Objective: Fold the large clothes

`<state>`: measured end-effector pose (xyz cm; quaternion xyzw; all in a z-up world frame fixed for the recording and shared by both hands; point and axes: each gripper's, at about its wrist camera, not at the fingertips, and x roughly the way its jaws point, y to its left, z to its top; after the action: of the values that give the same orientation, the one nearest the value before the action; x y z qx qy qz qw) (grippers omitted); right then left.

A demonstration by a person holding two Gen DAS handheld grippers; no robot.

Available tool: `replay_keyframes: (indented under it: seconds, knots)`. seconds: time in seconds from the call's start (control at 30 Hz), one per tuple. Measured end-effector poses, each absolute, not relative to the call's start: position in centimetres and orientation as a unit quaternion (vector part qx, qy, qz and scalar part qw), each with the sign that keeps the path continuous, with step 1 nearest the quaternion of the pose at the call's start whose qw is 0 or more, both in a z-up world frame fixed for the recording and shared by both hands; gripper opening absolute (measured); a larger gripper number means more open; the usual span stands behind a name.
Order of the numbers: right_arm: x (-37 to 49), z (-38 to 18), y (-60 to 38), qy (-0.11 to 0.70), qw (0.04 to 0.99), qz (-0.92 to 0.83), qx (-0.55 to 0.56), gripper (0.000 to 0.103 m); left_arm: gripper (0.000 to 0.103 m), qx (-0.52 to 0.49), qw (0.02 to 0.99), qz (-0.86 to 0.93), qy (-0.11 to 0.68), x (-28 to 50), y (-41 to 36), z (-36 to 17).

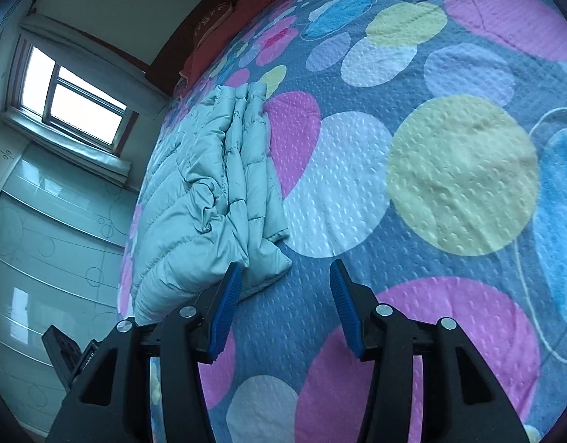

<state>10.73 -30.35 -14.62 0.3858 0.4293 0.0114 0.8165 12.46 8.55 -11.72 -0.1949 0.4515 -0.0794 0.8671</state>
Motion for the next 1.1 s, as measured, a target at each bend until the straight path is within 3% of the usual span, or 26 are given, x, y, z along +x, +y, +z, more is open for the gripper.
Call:
replay_keyframes:
  seconds: [0.1,0.13,0.23,0.33,0.57,1.1]
  knots:
    - [9.7,-13.4,-29.8,0.434,0.832,-0.009,0.344,0.050,0.071,-0.163,0.881,-0.062,0.440,11.3,8.0,-10.5]
    - [9.4,-12.9,-29.5,0.435,0.838,-0.014,0.330,0.050,0.076,-0.151,0.886,-0.059,0.434,10.9,7.8,-10.1]
    - [8.6,-11.2,-28.1,0.431,0.856,-0.027,0.285,0.062,0.082,-0.109,0.905,-0.049,0.407,9.5,6.8,-8.3]
    - [8.2,-9.2,-26.4,0.422,0.874,-0.041,0.238,0.064,0.091,-0.076,0.919,-0.042,0.385,8.4,5.9,-6.7]
    - [6.9,-4.6,-23.0,0.392,0.905,-0.051,0.156,0.070,0.095,-0.040,0.938,-0.022,0.343,6.0,4.9,-2.6]
    - [4.0,0.7,-19.9,0.334,0.937,-0.062,0.078,0.071,0.096,-0.034,0.949,0.004,0.314,3.1,4.9,1.1]
